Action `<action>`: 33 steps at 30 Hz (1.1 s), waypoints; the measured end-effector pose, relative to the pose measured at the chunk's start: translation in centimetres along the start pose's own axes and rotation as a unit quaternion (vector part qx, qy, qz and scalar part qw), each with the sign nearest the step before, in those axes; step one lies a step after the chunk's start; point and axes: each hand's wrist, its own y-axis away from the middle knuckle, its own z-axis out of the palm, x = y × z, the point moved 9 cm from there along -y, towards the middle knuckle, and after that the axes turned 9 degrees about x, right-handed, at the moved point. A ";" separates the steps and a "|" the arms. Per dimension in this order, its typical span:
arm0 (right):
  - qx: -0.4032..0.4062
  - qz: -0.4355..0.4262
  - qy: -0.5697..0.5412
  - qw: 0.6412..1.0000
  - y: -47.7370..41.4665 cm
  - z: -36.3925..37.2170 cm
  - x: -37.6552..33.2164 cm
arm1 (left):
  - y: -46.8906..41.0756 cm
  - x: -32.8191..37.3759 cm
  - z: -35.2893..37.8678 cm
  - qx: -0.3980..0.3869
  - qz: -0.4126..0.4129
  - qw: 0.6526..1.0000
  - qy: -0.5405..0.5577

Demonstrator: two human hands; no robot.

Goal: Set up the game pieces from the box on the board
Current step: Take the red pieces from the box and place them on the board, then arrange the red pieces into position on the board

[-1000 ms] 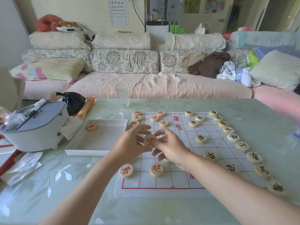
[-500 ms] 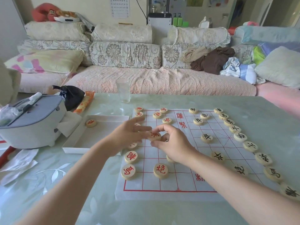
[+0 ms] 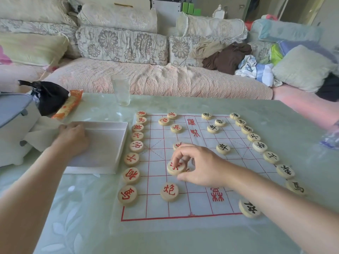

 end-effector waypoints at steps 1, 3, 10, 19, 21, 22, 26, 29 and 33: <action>-0.021 0.001 0.006 1.000 0.8 -0.2 0.1 | -0.1 0.1 0.4 -0.007 0.002 1.000 -0.011; -0.062 0.008 0.017 0.998 2.2 -0.2 0.1 | -0.4 0.2 0.7 0.001 0.004 1.000 -0.020; -0.121 -0.009 0.055 0.991 5.0 1.2 0.3 | -1.2 0.3 0.6 0.039 0.018 0.998 -0.043; -0.151 -0.011 0.091 0.984 5.5 1.9 0.3 | 2.2 2.0 -3.8 0.075 -0.006 0.997 0.014; -0.151 -0.011 0.093 0.984 5.5 1.8 0.4 | 3.5 3.7 -6.3 0.103 -0.002 0.993 0.063; -0.150 -0.013 0.095 0.984 5.5 1.8 0.5 | 4.3 4.7 -7.4 0.110 0.002 0.989 0.101; -0.129 -0.016 0.099 0.987 5.4 1.1 0.0 | 8.1 8.4 -10.4 0.085 -0.003 0.960 0.267; -0.084 -0.023 0.064 0.994 4.8 0.5 -0.8 | 11.3 11.1 -11.8 0.039 0.017 0.936 0.350; -0.005 -0.010 -0.026 1.000 4.4 -0.6 -1.9 | 15.7 13.8 -12.4 -0.045 0.033 0.889 0.453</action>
